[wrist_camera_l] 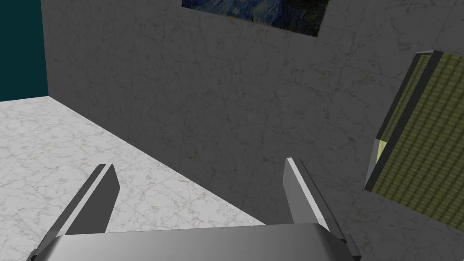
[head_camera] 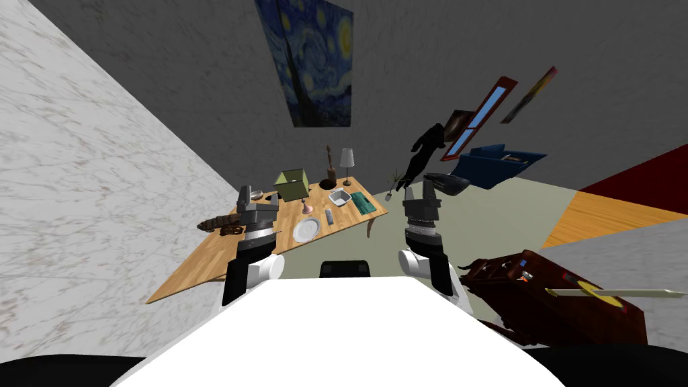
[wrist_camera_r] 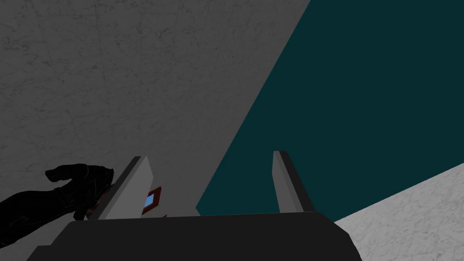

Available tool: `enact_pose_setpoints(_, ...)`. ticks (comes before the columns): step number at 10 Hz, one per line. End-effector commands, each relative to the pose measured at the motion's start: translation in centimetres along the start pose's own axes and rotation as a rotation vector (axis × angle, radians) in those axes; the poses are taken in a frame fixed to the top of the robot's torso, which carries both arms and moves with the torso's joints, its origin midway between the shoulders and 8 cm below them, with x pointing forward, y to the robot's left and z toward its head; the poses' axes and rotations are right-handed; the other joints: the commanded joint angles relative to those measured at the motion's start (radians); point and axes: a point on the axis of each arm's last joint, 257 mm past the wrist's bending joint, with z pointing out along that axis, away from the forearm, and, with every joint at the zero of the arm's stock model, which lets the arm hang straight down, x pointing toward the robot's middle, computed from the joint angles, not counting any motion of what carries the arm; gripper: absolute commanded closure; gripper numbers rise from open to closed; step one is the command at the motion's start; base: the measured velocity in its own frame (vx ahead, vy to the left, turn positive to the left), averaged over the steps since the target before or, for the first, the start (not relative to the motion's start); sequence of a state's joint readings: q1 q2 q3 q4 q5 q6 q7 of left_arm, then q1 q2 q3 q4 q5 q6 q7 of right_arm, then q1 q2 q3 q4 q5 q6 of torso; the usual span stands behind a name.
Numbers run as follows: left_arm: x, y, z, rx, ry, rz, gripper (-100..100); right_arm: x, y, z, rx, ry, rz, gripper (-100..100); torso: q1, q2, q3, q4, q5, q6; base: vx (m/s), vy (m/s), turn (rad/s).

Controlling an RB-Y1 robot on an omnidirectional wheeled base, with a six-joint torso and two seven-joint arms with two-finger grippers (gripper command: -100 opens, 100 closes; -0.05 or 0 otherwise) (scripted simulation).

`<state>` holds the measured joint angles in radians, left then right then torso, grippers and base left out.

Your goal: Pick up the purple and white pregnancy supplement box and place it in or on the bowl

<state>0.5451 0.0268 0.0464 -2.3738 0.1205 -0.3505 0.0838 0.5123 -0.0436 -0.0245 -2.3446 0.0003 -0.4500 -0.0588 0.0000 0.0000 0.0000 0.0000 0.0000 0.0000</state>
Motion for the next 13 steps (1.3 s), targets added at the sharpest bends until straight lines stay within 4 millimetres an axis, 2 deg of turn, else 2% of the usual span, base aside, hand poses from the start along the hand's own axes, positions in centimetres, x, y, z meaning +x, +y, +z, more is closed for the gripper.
enact_pose_setpoints(1, -0.1, 0.6, 0.1, 0.005, 0.017, -0.030, -100, 0.0, 0.0, 0.0, 0.000, 0.000, 0.000, 0, 0.000, 0.000, 0.000, 0.000, 0.000, 0.000, -0.023, -0.038, -0.068)
enact_pose_setpoints(5, -1.0, 2.4, 0.2, 0.011, 0.016, -0.114, -100, 0.0, 0.0, 0.0, 0.000, 0.000, 0.000, 0, -0.004, 0.003, 0.002, 0.001, -0.001, 0.000, -0.045, -0.063, -0.069)
enact_pose_setpoints(13, -4.8, 7.0, -0.5, 0.015, -0.045, -0.304, -100, 0.0, 0.0, 0.0, 0.000, 0.000, 0.000, 0, -0.003, 0.002, 0.001, 0.000, -0.001, 0.000, -0.031, -0.064, -0.093)
